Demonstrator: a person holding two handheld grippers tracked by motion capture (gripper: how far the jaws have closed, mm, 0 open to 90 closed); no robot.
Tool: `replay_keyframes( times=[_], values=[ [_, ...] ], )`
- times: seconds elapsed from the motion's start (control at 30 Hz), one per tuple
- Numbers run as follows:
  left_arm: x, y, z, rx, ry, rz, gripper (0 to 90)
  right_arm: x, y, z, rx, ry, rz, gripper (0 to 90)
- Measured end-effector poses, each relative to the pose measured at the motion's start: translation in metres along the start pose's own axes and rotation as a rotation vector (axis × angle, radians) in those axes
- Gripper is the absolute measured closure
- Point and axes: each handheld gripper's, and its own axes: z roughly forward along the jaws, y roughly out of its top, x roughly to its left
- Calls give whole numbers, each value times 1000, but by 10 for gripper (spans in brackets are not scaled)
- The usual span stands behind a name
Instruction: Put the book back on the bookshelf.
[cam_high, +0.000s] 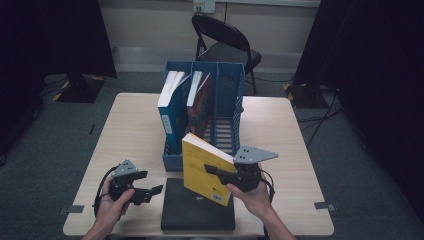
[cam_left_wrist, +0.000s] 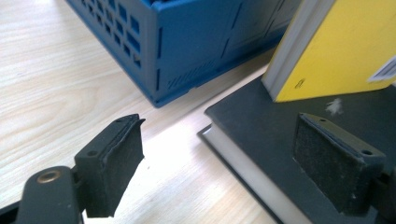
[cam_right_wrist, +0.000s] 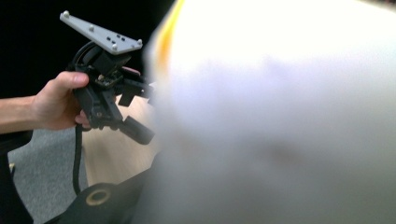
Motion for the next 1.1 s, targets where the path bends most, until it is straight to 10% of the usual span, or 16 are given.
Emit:
replay_keyframes(
  times=[1.1],
  values=[
    [8, -4, 3, 8, 59, -34, 161, -6, 11, -17, -9, -42, 29, 756]
  ],
)
